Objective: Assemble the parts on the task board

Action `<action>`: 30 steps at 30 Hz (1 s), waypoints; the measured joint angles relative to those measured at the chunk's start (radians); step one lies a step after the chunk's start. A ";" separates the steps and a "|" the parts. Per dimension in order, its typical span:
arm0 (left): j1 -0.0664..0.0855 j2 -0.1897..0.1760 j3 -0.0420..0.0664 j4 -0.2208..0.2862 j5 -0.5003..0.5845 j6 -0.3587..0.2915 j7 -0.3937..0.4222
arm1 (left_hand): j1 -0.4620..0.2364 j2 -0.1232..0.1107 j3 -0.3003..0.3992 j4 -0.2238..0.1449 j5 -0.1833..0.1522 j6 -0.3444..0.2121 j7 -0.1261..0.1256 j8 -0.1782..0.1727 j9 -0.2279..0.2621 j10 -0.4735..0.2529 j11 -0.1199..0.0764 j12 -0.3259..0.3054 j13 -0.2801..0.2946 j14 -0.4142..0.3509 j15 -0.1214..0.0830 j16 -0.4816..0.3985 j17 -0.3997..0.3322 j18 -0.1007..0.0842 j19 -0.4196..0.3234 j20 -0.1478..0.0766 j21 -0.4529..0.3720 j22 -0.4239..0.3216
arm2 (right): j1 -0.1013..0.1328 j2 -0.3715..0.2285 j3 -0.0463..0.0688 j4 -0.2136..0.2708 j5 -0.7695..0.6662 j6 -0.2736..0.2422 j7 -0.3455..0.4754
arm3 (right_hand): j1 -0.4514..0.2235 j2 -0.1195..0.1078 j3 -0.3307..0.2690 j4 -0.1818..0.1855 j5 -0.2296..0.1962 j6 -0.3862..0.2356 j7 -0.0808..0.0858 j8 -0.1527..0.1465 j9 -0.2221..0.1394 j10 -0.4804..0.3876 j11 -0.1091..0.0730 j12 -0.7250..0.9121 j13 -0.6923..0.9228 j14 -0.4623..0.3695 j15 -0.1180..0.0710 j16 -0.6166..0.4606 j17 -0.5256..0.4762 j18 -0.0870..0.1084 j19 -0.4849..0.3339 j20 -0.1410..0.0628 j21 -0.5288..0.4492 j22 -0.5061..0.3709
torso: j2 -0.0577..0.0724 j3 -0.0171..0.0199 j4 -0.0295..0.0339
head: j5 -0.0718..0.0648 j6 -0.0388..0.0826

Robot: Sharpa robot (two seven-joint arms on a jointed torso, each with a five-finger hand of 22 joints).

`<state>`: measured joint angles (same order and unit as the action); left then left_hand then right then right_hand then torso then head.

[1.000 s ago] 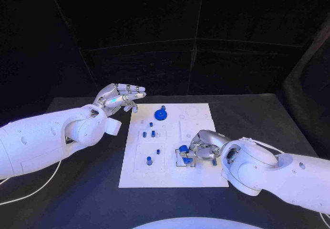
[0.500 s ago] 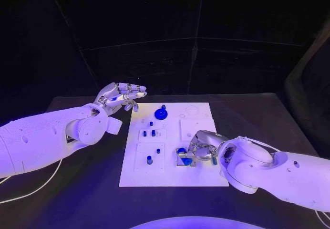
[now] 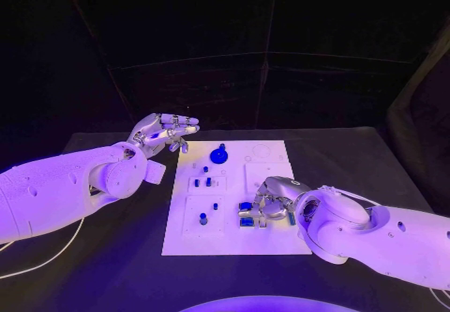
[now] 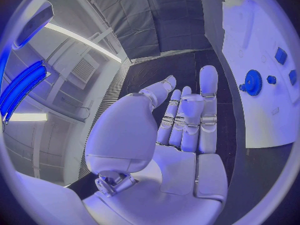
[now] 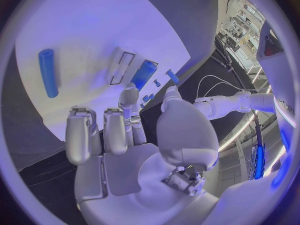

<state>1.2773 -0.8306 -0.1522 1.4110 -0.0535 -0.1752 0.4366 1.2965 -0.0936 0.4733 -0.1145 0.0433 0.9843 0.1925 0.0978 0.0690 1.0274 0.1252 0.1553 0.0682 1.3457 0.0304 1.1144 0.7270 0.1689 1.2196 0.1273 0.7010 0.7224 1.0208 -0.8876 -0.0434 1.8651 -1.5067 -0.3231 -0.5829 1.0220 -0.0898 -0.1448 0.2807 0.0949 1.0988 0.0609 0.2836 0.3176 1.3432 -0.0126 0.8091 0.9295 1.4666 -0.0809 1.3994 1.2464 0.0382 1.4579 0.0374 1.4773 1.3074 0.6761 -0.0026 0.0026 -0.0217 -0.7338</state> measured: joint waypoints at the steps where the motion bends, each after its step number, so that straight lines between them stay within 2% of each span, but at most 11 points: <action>1: 0.000 0.000 0.000 0.000 0.000 0.000 0.000 | 0.000 0.000 0.000 0.000 0.000 0.000 0.000 0.000 0.000 0.000 0.000 0.000 0.000 0.000 0.000 0.000 0.000 0.000 0.000 0.000 0.000 0.000 | 0.000 -0.001 0.000 0.001 -0.002 0.001 0.001 | 0.045 0.015 0.015 -0.013 0.029 0.000 0.000 0.000 0.002 0.000 0.000 0.004 0.005 0.000 0.000 0.000 0.003 0.000 0.000 0.000 0.000 0.000 | 0.000 0.0000 0.0000 | 0.000 0.000; 4: 0.000 0.000 0.000 0.000 0.000 0.000 0.000 | 0.000 0.000 0.000 0.000 0.000 0.000 0.000 0.000 0.000 0.000 0.000 0.000 0.000 0.000 0.000 0.000 0.000 0.000 0.000 0.000 0.000 0.000 | 0.000 -0.003 0.000 0.003 -0.006 0.008 0.003 | 0.170 0.034 0.045 -0.073 0.068 0.000 0.000 -0.005 0.009 0.011 -0.003 0.016 0.020 0.000 0.000 0.000 0.012 0.000 0.000 0.000 0.000 0.000 | 0.000 0.0000 0.0000 | 0.000 -0.002; 7: 0.000 0.000 0.000 0.000 0.000 0.000 0.000 | 0.000 0.000 0.000 0.000 0.000 0.000 0.000 0.000 0.000 0.000 0.000 0.000 0.000 0.000 0.000 0.000 0.000 0.000 0.000 0.000 0.000 0.000 | 0.000 -0.003 0.000 0.003 -0.012 0.017 0.004 | 0.255 0.042 0.063 -0.123 0.028 0.006 -0.006 -0.005 0.014 0.017 -0.009 0.031 0.036 0.000 0.000 0.003 0.022 0.000 0.000 0.000 0.000 0.000 | -0.001 -0.0002 0.0000 | 0.000 -0.003; 9: 0.000 0.000 0.000 0.000 0.000 0.000 0.000 | 0.000 0.000 0.000 0.000 0.000 0.000 0.000 0.000 0.000 0.000 0.000 0.000 0.000 0.000 0.000 0.000 0.000 0.000 0.000 0.000 0.000 0.000 | 0.000 -0.002 0.000 0.002 -0.017 0.023 0.004 | 0.285 0.056 0.074 -0.142 0.001 0.009 -0.009 -0.005 0.017 0.024 -0.009 0.036 0.043 0.000 0.000 0.006 0.027 0.000 0.004 -0.004 0.000 0.000 | -0.001 -0.0003 0.0000 | 0.000 -0.003; 12: 0.000 0.000 0.000 0.000 0.000 0.000 0.000 | 0.000 0.000 0.000 0.000 0.000 0.000 0.000 0.000 0.000 0.000 0.000 0.000 0.000 0.000 0.000 0.000 0.000 0.000 0.000 0.000 0.000 0.000 | 0.000 -0.002 0.000 0.001 -0.027 0.031 0.004 | 0.306 0.063 0.081 -0.158 -0.019 0.011 -0.011 -0.005 0.018 0.024 -0.009 0.038 0.049 0.000 0.000 0.006 0.029 0.000 0.004 -0.004 0.000 0.000 | -0.001 -0.0007 0.0000 | -0.001 -0.003; 15: 0.000 -0.001 0.000 0.000 0.000 0.001 0.000 | 0.000 0.000 0.000 0.000 0.000 0.000 0.000 0.000 0.000 0.000 0.000 0.000 0.000 0.000 0.000 0.000 0.000 0.000 0.000 0.000 -0.001 0.000 | 0.000 -0.006 0.001 0.001 -0.035 0.032 0.005 | 0.307 0.063 0.080 -0.156 -0.019 0.011 -0.011 -0.009 0.018 0.024 -0.009 0.031 0.044 0.000 0.000 0.006 0.025 0.000 0.004 -0.004 0.000 0.000 | -0.001 -0.0007 0.0006 | -0.001 -0.002; 16: 0.000 -0.001 0.000 0.000 0.000 0.001 0.000 | 0.000 0.000 0.000 0.000 0.000 0.000 0.000 0.000 0.000 -0.002 0.002 0.000 0.000 0.000 0.000 0.000 -0.001 0.000 0.000 0.000 -0.004 0.000 | 0.000 -0.010 0.001 0.003 -0.037 0.031 0.005 | 0.294 0.062 0.070 -0.147 -0.017 0.005 -0.005 -0.016 0.018 0.024 -0.009 0.026 0.040 0.000 0.000 0.006 0.021 0.000 0.004 -0.004 0.000 0.000 | -0.001 -0.0008 0.0006 | -0.001 -0.002; 19: 0.000 -0.002 0.000 0.000 0.000 0.001 -0.001 | 0.000 0.000 0.000 0.000 0.000 0.000 0.000 0.000 0.000 -0.004 0.004 0.000 0.000 0.000 0.000 0.000 -0.002 0.000 0.000 0.000 -0.004 0.000 | 0.000 -0.041 0.000 0.016 -0.036 0.012 0.013 | 0.219 0.049 0.028 -0.099 0.068 -0.016 0.010 -0.037 0.014 0.020 0.000 0.014 0.036 0.000 0.000 0.006 0.017 0.000 0.001 -0.001 0.000 0.000 | -0.001 -0.0007 0.0005 | -0.002 0.000; 21: 0.000 -0.002 0.000 0.000 0.000 0.001 -0.001 | 0.000 0.000 0.000 0.000 0.000 0.000 0.000 0.000 0.000 -0.004 0.004 0.000 0.000 0.000 0.000 0.000 -0.002 0.000 0.000 0.000 -0.004 0.000 | 0.000 -0.066 0.000 0.026 -0.029 -0.007 0.021 | 0.195 0.044 0.005 -0.075 0.093 -0.027 0.014 -0.048 0.010 0.018 0.004 0.010 0.034 -0.001 0.007 0.006 0.017 0.000 -0.002 0.002 0.000 0.000 | -0.001 -0.0006 0.0000 | -0.003 0.001; 27: 0.000 -0.003 0.000 -0.001 0.000 0.001 -0.001 | 0.000 0.000 0.000 0.000 0.000 0.000 0.000 0.000 0.000 -0.004 0.004 0.000 0.000 0.000 0.000 0.000 -0.002 0.000 0.000 0.000 -0.004 0.000 | 0.000 -0.162 0.000 0.060 0.018 -0.054 0.051 | 0.186 0.040 -0.019 -0.052 0.105 -0.032 0.018 -0.052 0.009 0.011 0.011 -0.012 0.022 0.000 0.008 0.000 0.012 0.000 -0.005 0.005 -0.004 0.000 | -0.001 -0.0004 -0.0012 | -0.012 0.008; 30: 0.000 -0.003 0.000 -0.001 0.000 0.001 -0.001 | 0.000 0.000 0.000 0.000 0.000 0.000 0.000 0.000 0.000 -0.004 0.004 0.000 0.000 0.000 0.000 0.000 -0.002 0.000 0.000 0.000 -0.004 0.000 | 0.001 -0.215 0.000 0.071 0.035 -0.056 0.059 | 0.199 0.054 -0.019 -0.052 0.112 -0.032 0.018 -0.056 0.009 0.007 0.015 -0.021 0.019 0.000 0.008 0.000 0.012 0.000 -0.005 0.005 -0.004 0.000 | -0.001 -0.0005 -0.0016 | -0.017 0.012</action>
<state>1.2772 -0.8332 -0.1526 1.4095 -0.0534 -0.1741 0.4356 1.2965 -0.0936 0.4733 -0.1145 0.0433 0.9843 0.1925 0.0977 0.0690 1.0238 0.1288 0.1553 0.0682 1.3457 0.0304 1.1144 0.7250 0.1688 1.2196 0.1273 0.6971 0.7226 1.0217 -1.1026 -0.0429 1.9360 -1.4716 -0.3796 -0.5241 1.2213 -0.0360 -0.1633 0.2289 0.2068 1.0673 0.0791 0.2280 0.3262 1.3506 0.0020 0.7884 0.9486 1.4666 -0.0730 1.3994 1.2584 0.0383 1.4525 0.0429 1.4734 1.3073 0.6748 -0.0031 0.0010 -0.0389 -0.7221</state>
